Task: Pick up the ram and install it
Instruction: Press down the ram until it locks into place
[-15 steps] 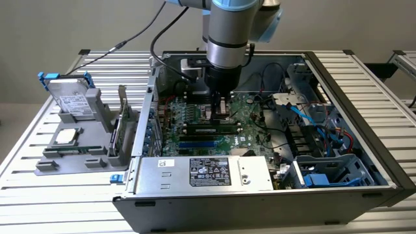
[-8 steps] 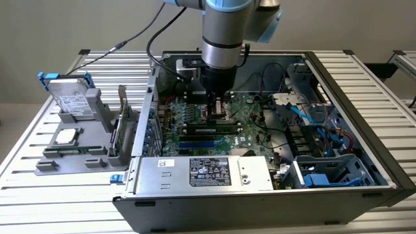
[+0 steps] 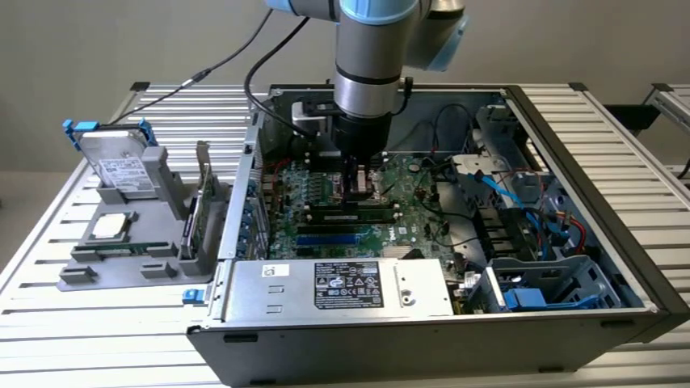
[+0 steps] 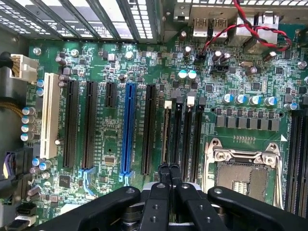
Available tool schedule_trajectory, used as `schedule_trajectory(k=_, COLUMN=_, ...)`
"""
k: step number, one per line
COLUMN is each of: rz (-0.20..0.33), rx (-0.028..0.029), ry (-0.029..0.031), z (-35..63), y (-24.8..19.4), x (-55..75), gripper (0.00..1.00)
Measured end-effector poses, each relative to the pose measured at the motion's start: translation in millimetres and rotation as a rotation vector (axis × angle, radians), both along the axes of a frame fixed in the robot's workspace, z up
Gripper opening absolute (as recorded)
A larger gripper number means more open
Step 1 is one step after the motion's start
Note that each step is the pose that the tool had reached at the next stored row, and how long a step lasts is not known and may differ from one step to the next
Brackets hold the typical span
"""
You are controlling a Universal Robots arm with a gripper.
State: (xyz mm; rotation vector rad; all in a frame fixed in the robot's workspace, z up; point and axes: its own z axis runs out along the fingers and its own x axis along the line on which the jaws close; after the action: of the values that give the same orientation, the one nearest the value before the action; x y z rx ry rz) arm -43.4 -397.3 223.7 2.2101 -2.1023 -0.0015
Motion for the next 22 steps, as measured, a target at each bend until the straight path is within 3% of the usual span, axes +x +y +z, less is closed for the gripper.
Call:
schedule_trajectory(k=2, rz=0.0, rx=0.0027, ry=-0.0002, z=2.1, y=0.3, x=0.1, gripper=0.1)
schedule_trajectory(k=4, rz=0.0, rx=0.0012, ry=0.0026, z=7.2, y=-0.2, x=0.9, gripper=0.1)
schedule_trajectory(k=11, rz=0.0, rx=0.0079, ry=0.0118, z=22.7, y=-6.3, x=9.4, gripper=0.1)
schedule_trajectory(k=22, rz=0.0, rx=0.01, ry=0.0125, z=23.6, y=-7.9, x=11.0, gripper=0.1)
